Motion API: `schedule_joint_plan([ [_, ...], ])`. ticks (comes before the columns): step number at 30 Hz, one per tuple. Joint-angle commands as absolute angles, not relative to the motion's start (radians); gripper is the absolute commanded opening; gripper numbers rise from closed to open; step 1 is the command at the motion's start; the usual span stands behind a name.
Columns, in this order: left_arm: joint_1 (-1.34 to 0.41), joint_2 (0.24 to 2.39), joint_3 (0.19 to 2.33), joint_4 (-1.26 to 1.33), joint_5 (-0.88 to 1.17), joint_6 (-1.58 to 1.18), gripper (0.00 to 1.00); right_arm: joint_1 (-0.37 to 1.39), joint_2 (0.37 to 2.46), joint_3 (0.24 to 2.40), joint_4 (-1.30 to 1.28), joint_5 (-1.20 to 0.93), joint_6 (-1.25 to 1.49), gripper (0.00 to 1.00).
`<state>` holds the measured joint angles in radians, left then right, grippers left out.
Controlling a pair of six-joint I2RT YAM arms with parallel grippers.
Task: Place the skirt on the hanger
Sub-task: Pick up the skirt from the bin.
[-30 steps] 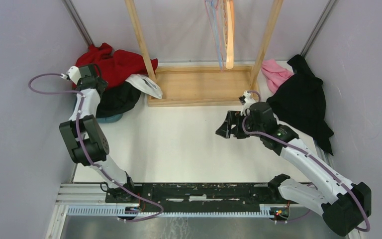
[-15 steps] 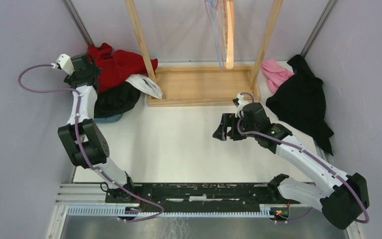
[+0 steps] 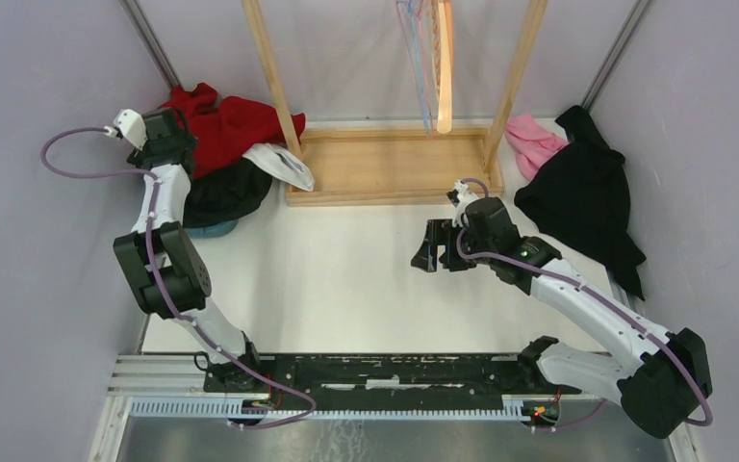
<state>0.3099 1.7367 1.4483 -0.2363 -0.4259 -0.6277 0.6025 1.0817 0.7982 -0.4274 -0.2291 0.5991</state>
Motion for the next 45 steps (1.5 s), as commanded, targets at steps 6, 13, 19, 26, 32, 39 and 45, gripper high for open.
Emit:
schedule_joint_plan([
  [6,0.309,1.8,1.439,-0.201,-0.47,-0.627,0.79,0.611,1.037,0.811,-0.418,-0.202,0.581,0.85],
  [13,0.309,1.746,1.385,-0.162,-0.426,-0.634,0.2,0.612,1.025,0.795,-0.411,-0.204,0.586,0.85],
  [19,0.278,1.572,1.269,-0.177,-0.457,-0.657,0.03,0.613,1.018,0.773,-0.368,-0.228,0.616,0.85],
  [26,0.237,1.313,1.2,-0.23,-0.428,-0.645,0.03,0.621,0.945,0.762,-0.383,-0.237,0.631,0.84],
  [32,0.238,1.138,1.308,-0.361,-0.283,-0.607,0.03,0.621,0.852,0.779,-0.464,-0.216,0.617,0.85],
  [39,0.238,0.973,1.404,-0.489,0.066,-0.605,0.03,0.621,0.787,0.821,-0.532,-0.199,0.606,0.85],
  [45,0.238,0.832,1.407,-0.539,0.325,-0.644,0.04,0.621,0.772,0.869,-0.569,-0.182,0.582,0.85],
])
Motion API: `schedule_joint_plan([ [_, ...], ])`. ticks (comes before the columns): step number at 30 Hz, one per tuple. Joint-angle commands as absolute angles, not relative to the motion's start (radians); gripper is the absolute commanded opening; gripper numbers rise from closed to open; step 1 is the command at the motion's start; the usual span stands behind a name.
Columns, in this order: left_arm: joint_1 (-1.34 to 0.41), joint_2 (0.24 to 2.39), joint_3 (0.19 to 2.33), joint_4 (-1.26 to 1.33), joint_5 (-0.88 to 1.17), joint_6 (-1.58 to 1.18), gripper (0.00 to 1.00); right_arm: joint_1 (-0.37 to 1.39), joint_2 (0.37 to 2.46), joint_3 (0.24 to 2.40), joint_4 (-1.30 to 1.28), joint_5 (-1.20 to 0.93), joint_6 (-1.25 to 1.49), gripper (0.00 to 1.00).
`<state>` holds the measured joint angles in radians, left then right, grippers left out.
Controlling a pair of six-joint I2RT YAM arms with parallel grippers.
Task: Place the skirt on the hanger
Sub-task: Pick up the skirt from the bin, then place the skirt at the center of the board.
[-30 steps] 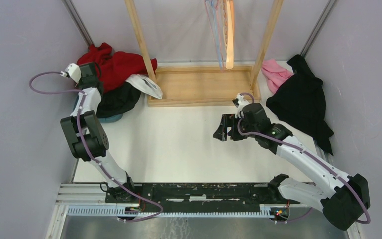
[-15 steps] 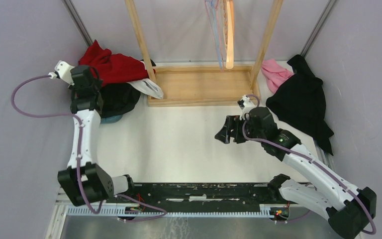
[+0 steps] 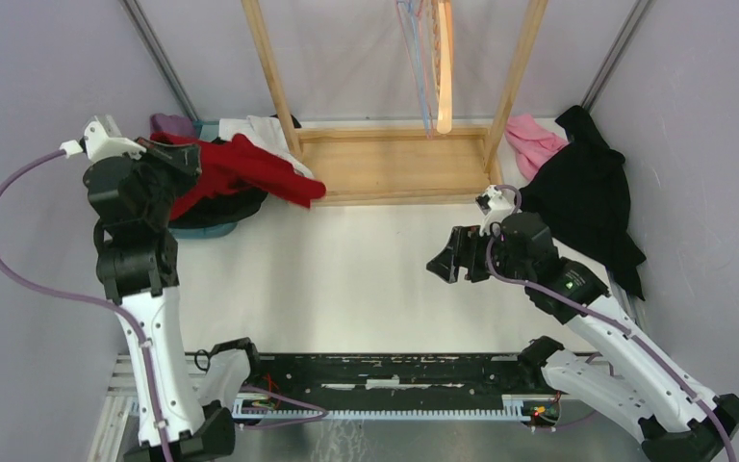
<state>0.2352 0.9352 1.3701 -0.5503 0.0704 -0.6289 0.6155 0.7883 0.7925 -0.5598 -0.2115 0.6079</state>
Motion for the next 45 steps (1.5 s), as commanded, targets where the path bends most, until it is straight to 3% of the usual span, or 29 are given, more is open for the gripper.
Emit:
schedule_joint_plan([
  [1,0.238,0.802,1.372,-0.509,0.389,-0.687,0.07,0.621,0.775,0.879,-0.573,-0.182,0.578,0.85],
  [4,0.238,0.763,1.32,-0.401,0.607,-0.783,0.08,0.622,0.788,0.918,-0.598,-0.181,0.563,0.85],
  [8,0.237,0.691,1.224,-0.291,0.729,-0.891,0.08,0.621,0.779,0.951,-0.624,-0.165,0.551,0.85],
  [14,0.238,0.647,1.094,-0.202,0.785,-0.931,0.08,0.622,0.772,0.966,-0.658,-0.135,0.532,0.85],
  [21,0.202,0.863,1.093,-0.209,0.771,-0.814,0.08,0.621,0.794,0.977,-0.669,-0.118,0.522,0.85],
  [24,0.052,1.001,1.139,-0.255,0.674,-0.723,0.08,0.621,0.804,0.98,-0.673,-0.098,0.509,0.85],
  [29,-0.381,1.137,1.208,-0.329,0.389,-0.586,0.08,0.621,0.83,1.005,-0.716,-0.046,0.471,0.85],
  [35,-0.678,1.21,1.196,-0.328,0.199,-0.547,0.08,0.621,0.814,1.02,-0.794,0.112,0.441,0.86],
  [40,-0.838,1.284,1.105,-0.198,0.114,-0.558,0.09,0.622,0.836,1.033,-0.857,0.276,0.463,0.86],
  [45,-0.925,1.309,0.982,-0.061,0.108,-0.548,0.09,0.62,0.858,0.994,-0.788,0.263,0.435,0.84],
])
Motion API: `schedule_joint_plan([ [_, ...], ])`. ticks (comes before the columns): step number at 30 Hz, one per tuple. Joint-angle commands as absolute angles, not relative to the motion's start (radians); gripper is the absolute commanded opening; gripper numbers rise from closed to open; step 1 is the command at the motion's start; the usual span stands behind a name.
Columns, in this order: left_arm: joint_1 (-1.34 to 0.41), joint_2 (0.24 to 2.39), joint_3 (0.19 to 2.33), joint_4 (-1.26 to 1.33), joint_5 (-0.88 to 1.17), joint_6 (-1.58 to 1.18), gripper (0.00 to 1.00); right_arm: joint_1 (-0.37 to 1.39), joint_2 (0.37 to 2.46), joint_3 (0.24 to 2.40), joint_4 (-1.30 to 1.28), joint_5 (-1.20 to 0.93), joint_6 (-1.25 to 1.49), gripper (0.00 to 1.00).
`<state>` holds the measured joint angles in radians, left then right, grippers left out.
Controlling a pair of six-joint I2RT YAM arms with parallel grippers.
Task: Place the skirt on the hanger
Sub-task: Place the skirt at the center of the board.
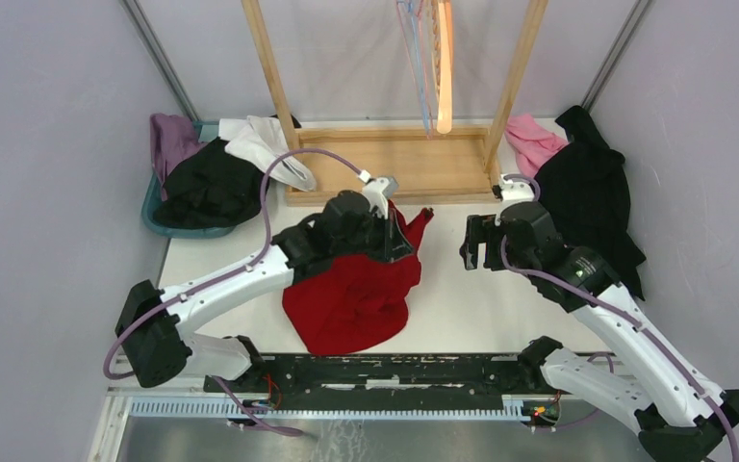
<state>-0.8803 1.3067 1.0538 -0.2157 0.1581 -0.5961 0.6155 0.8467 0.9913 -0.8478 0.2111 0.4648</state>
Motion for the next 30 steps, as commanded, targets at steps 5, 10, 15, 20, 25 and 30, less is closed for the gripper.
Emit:
schedule_joint_plan([
  [5,-0.93,1.335,0.914,-0.154,0.027,-0.542,0.27,0.618,0.899,0.982,-0.753,0.243,0.415,0.79],
  [10,-0.93,1.372,0.803,-0.114,0.089,-0.574,0.46,0.614,0.963,0.956,-0.721,0.199,0.422,0.78],
  [15,-0.94,1.343,0.782,-0.097,0.16,-0.574,0.55,0.608,1.013,0.914,-0.687,0.175,0.431,0.76],
  [20,-0.975,1.306,0.828,-0.093,0.288,-0.57,0.82,0.587,1.022,0.904,-0.674,0.174,0.427,0.76],
  [25,-1.03,1.308,0.903,-0.121,0.293,-0.569,0.99,0.567,1.031,0.885,-0.643,0.146,0.42,0.75],
  [30,-1.03,1.276,0.957,-0.204,0.114,-0.545,0.99,0.538,1.025,0.854,-0.621,0.113,0.401,0.72],
])
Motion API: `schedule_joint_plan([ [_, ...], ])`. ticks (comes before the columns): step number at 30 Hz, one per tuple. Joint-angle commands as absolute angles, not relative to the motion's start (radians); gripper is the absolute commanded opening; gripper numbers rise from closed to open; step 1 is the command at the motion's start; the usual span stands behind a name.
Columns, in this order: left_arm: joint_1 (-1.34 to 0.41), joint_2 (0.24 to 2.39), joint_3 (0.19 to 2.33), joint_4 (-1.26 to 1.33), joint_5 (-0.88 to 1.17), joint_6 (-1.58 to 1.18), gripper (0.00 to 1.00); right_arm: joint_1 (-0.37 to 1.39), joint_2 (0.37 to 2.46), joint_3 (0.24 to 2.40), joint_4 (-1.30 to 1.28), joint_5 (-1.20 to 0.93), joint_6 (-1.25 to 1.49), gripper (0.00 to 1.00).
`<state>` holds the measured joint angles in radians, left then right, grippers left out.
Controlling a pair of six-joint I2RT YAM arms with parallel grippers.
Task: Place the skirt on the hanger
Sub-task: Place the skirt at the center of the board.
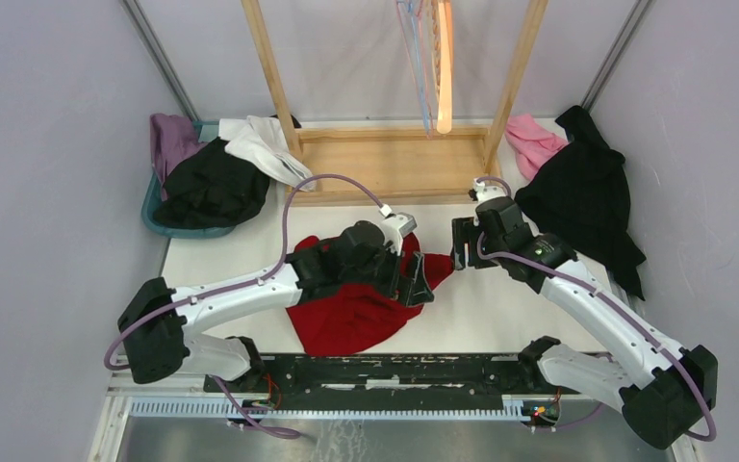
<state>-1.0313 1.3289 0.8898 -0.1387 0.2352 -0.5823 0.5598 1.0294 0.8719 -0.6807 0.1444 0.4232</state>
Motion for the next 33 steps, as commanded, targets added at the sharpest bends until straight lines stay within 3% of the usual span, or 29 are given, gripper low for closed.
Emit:
schedule_joint_plan([
  [1,-1.029,1.273,0.973,-0.224,0.073,-0.537,0.99,0.532,1.022,0.847,-0.615,0.105,0.395,0.72],
  [8,-0.996,1.386,1.127,-0.355,-0.169,-0.479,0.99,0.504,1.047,0.808,-0.574,0.056,0.367,0.64],
  [20,-0.906,1.832,1.472,-0.463,-0.27,-0.4,0.99,0.464,1.154,0.809,-0.485,0.03,0.407,0.62],
  [29,-0.86,1.919,1.569,-0.521,-0.336,-0.392,1.0,0.428,1.157,0.767,-0.437,-0.026,0.417,0.61],
  [33,-0.861,1.948,1.597,-0.546,-0.375,-0.381,0.95,0.417,1.155,0.758,-0.428,-0.039,0.416,0.61],
])
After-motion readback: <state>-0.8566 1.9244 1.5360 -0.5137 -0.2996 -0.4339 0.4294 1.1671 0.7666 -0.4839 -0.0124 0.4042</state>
